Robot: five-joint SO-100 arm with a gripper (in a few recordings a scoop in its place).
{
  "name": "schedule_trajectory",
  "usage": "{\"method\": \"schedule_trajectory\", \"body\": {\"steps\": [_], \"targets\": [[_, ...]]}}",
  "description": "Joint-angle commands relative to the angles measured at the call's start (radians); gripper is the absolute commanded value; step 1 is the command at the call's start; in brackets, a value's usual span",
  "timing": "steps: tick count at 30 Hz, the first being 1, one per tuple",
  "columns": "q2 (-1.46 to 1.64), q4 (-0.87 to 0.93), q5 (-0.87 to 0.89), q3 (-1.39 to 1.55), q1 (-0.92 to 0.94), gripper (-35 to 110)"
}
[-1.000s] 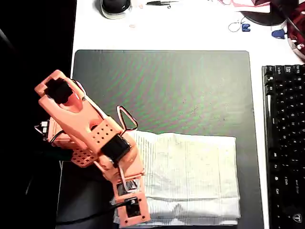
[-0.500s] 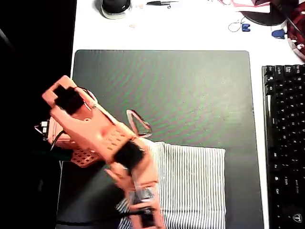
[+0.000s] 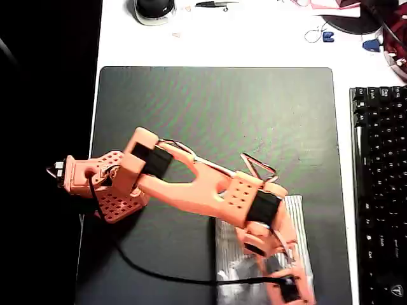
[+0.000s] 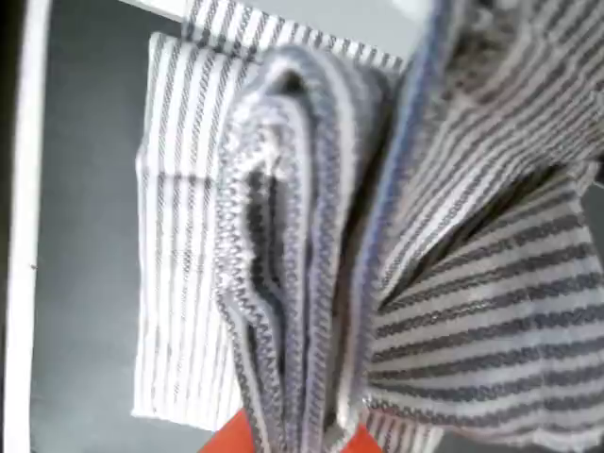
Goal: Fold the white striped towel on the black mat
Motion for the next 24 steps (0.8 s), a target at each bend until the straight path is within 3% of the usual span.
{"method": "schedule_trajectory", "body": {"steps": [1,15,20,24], "targets": [[-0.075,-0.035,0.014,-0.143,-0.034,1],[-0.285,-0.201,-0.002,-0.336,-0.109,35],[-0.176,-0.146,-0.107,-0.347,-0.107,33],[-0.051,0.018,-0.222,-0.302,-0.084,29]]}}
